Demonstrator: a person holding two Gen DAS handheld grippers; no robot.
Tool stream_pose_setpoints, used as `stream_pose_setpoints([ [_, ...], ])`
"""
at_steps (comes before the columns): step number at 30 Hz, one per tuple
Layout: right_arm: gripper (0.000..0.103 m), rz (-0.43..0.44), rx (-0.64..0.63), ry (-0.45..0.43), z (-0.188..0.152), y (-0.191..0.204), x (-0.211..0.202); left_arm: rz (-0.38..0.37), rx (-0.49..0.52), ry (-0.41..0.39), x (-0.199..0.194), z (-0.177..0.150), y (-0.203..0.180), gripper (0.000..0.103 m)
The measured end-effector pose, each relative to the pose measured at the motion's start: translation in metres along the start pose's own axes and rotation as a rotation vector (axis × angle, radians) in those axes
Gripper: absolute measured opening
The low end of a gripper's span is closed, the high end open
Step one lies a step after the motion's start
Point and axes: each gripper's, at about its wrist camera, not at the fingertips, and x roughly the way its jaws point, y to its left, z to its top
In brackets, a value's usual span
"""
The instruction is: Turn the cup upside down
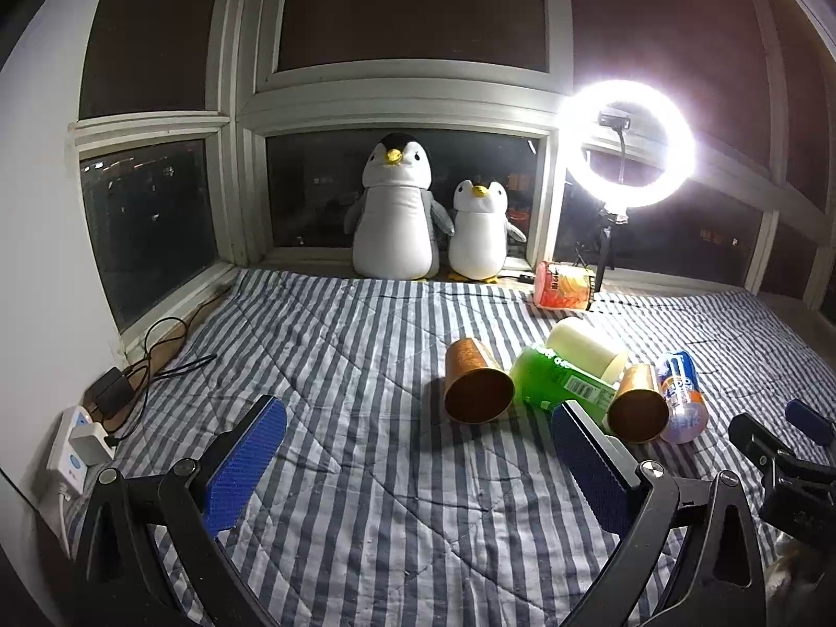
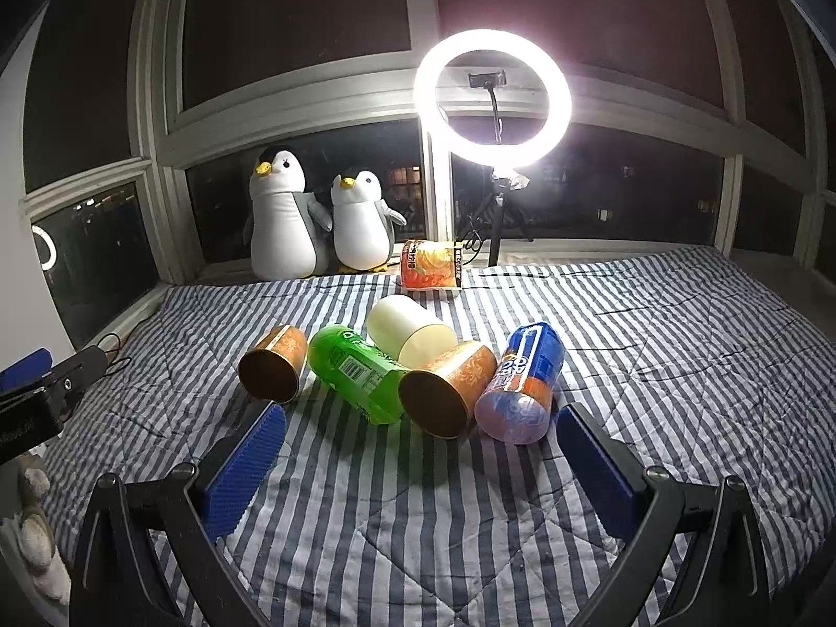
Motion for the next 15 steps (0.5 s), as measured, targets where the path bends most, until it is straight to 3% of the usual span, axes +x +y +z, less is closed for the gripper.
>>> stream_pose_setpoints([
  [15, 0.102, -0.003, -0.006, -0.002, 0.0, -0.0006, 0.0003, -0.011, 0.011, -0.002, 0.0002, 0.0005, -0.0057, 0.103],
])
